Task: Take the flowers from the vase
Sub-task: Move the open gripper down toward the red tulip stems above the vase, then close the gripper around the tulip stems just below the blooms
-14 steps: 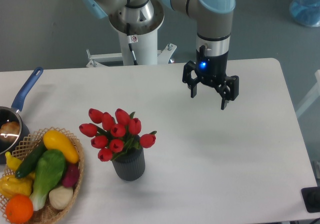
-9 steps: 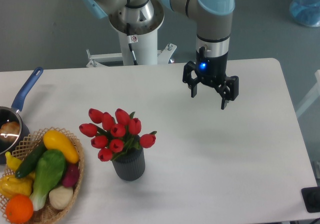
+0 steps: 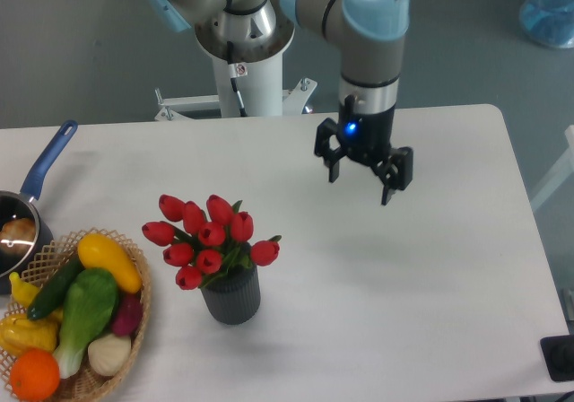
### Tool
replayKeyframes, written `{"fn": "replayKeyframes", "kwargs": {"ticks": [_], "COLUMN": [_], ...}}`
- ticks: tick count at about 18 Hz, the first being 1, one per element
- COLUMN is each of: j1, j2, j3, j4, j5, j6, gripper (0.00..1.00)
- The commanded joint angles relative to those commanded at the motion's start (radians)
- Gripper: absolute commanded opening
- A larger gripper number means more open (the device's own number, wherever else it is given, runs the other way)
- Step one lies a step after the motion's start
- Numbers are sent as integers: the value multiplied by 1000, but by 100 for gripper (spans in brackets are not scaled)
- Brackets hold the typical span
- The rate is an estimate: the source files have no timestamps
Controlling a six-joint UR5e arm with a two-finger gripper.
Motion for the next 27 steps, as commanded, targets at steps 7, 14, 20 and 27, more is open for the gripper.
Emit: {"fn": "replayKeyframes", "kwargs": {"ticks": [7, 14, 20, 27], "j1": [-74, -68, -72, -78], "j2": [-35, -51, -58, -106], "j3": [-5, -5, -5, -5], "j4": [43, 42, 41, 86], "j5": [-130, -408, -557, -612], "j6": [-17, -15, -40, -41], "gripper": [100, 100, 100, 100]}}
